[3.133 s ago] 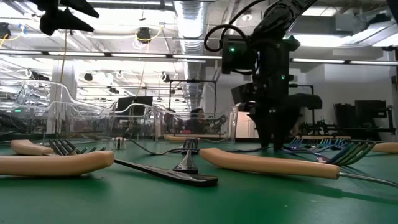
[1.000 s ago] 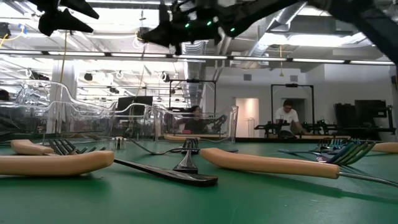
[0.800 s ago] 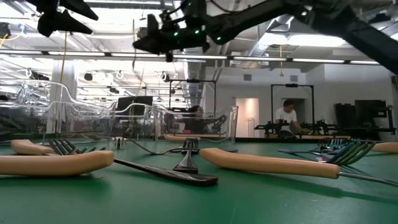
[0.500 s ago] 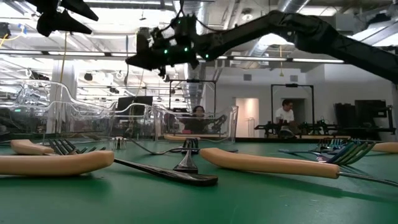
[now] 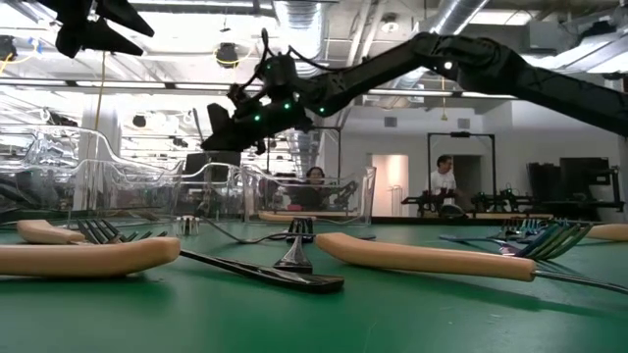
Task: Sort silverware by color (type)
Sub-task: Put the iridescent fork into the top left transparent bin
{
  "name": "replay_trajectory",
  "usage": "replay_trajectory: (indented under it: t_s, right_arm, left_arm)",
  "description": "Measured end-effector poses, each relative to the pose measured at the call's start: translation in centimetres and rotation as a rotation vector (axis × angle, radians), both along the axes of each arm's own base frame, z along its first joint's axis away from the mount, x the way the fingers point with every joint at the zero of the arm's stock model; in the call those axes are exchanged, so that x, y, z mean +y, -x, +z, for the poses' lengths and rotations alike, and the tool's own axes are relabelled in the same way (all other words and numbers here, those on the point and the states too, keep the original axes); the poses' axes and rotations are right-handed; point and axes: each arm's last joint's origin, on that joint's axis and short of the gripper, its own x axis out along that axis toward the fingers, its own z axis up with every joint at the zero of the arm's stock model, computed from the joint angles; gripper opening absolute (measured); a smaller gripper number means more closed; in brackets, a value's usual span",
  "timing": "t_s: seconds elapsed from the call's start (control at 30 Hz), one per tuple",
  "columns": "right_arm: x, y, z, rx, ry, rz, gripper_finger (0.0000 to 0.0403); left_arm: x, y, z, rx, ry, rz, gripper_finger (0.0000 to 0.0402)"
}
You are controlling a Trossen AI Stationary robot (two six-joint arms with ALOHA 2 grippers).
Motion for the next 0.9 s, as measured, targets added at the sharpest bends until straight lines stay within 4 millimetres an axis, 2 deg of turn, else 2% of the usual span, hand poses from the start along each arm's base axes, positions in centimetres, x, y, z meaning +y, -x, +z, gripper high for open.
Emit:
replay_trajectory:
  t_s: [0.9]
  right_arm:
    - [0.6,-0.2,-1.3,0.073,-0.021,-0.111,0.0009]
  left_arm:
    - [0.1,0.1,-0.1,0.012,-0.009,0.023,0.0234]
